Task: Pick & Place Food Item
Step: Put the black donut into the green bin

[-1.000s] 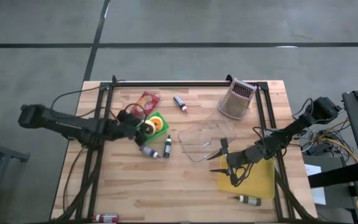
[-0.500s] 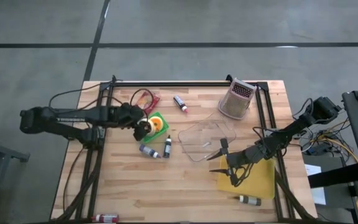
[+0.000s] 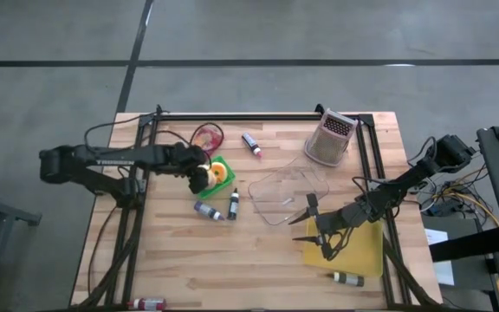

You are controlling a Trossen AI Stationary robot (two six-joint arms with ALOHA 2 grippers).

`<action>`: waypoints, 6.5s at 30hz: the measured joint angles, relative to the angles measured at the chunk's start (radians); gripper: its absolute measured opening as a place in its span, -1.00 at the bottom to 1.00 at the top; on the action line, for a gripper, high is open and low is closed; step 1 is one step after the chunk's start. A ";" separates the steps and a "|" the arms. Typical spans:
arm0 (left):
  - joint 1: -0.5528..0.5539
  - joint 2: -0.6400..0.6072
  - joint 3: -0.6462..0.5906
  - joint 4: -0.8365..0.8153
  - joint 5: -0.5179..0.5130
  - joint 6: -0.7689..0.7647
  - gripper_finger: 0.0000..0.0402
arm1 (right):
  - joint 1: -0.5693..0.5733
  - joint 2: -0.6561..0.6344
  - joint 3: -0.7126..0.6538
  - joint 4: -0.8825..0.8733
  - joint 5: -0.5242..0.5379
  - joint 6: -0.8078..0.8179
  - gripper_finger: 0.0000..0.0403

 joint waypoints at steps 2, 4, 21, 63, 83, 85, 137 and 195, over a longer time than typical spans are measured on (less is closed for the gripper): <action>0.000 0.013 0.001 0.001 0.014 0.007 0.28 | 0.000 0.000 0.000 0.000 0.000 0.000 0.07; 0.000 0.015 0.003 0.000 0.018 0.011 0.28 | 0.000 0.000 0.000 0.000 0.000 0.000 0.07; -0.007 -0.048 0.071 -0.009 0.122 0.082 0.28 | 0.000 0.000 0.000 -0.001 -0.001 0.000 0.07; -0.006 -0.185 0.072 -0.011 0.038 0.105 0.28 | 0.000 0.000 0.000 -0.008 -0.003 0.004 0.07; -0.007 -0.185 0.072 -0.078 0.032 0.090 0.28 | 0.000 0.000 0.000 -0.008 -0.003 0.008 0.06; -0.007 -0.185 0.072 -0.134 0.032 0.070 0.28 | 0.000 0.000 0.000 -0.010 -0.003 0.008 0.07; -0.544 -0.217 -0.053 -0.509 0.264 -0.688 0.28 | 0.000 0.000 -0.001 -0.047 -0.007 0.015 0.06; -0.609 0.119 -0.080 -0.434 0.424 -0.942 0.28 | 0.000 -0.001 -0.003 -0.103 -0.034 -0.026 0.06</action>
